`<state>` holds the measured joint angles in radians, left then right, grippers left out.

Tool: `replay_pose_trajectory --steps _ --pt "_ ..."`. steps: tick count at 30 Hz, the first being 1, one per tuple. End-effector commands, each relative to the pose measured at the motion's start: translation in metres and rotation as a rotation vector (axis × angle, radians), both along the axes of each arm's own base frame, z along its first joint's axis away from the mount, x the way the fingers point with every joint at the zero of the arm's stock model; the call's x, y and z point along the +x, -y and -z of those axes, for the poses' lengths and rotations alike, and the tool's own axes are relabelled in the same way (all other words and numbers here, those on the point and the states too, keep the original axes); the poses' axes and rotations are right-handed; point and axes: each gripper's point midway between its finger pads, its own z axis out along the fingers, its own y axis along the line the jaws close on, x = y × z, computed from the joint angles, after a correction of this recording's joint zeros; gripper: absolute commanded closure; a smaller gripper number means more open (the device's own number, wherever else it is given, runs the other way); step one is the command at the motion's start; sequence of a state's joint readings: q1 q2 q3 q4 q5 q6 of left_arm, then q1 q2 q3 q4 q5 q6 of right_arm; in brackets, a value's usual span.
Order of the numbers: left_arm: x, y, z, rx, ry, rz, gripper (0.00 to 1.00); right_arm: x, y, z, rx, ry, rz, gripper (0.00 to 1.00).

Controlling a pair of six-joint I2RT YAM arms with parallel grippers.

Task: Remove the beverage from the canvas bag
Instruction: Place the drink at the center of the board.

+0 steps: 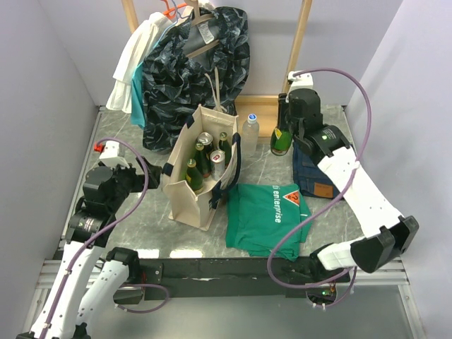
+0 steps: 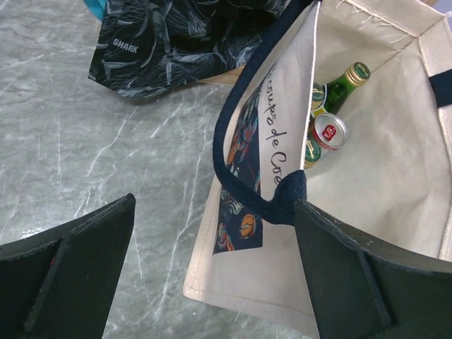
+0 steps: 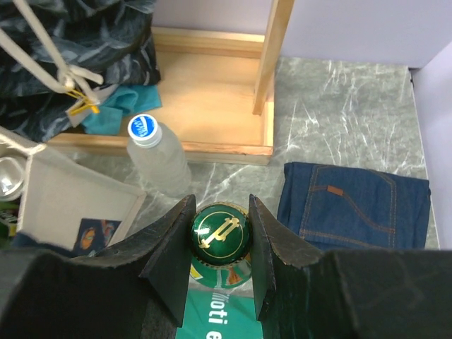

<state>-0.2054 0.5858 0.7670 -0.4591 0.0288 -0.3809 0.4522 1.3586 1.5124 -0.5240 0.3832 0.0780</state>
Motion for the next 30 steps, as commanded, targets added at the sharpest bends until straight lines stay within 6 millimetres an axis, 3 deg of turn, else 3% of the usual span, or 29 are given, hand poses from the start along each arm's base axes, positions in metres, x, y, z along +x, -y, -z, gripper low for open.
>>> replay_pose_trajectory --steps 1,10,30 --pt "0.006 -0.006 -0.014 -0.01 0.045 -0.036 0.01 0.022 0.002 -0.045 0.071 0.173 0.042 1.0" --pt "0.005 -0.005 -0.015 -0.02 0.051 -0.038 0.02 0.034 -0.002 -0.035 0.104 0.165 0.02 1.0" --pt "0.001 -0.016 -0.019 -0.017 0.068 -0.093 0.03 0.079 -0.012 0.012 0.099 0.161 0.064 1.0"
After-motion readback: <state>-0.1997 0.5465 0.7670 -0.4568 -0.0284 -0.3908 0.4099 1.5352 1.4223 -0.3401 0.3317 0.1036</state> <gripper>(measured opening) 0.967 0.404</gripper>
